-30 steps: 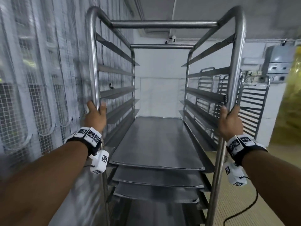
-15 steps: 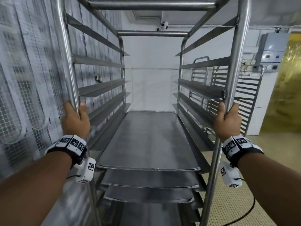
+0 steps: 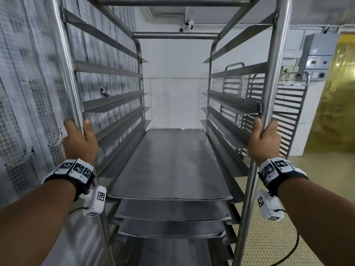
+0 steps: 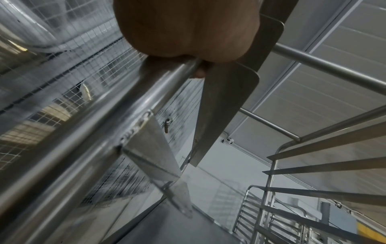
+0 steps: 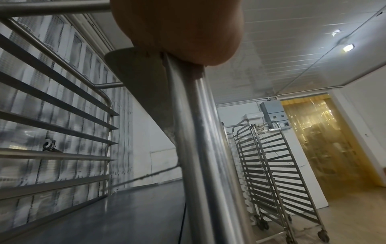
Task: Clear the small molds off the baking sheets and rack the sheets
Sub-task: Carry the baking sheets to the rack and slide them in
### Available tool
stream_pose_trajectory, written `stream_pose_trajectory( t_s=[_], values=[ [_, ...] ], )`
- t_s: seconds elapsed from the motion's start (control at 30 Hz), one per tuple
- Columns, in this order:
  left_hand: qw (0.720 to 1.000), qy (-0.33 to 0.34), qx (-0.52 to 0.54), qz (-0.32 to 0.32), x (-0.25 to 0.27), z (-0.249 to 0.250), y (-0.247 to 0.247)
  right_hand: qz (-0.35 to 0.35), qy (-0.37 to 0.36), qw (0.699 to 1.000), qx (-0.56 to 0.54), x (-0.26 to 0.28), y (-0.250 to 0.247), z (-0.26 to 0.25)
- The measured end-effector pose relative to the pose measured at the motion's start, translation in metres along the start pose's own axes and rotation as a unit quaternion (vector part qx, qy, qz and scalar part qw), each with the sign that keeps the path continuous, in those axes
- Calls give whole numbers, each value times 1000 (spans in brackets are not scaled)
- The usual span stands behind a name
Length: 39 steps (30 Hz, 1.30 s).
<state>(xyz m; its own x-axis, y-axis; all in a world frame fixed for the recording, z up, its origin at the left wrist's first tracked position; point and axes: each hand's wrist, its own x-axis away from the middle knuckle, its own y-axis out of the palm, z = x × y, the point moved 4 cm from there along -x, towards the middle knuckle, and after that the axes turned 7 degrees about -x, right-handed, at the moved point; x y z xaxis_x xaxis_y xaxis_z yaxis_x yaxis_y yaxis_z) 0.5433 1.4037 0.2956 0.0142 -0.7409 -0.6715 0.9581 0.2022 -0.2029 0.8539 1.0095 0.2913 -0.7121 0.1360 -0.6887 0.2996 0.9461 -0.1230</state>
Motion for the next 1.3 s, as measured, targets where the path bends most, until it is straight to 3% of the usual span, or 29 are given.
stream_pose_trajectory(
  t_s=[1.3],
  values=[
    [999, 29, 34, -8, -96, -50, 176, 36, -7, 999, -14, -77, 164, 59]
  ],
)
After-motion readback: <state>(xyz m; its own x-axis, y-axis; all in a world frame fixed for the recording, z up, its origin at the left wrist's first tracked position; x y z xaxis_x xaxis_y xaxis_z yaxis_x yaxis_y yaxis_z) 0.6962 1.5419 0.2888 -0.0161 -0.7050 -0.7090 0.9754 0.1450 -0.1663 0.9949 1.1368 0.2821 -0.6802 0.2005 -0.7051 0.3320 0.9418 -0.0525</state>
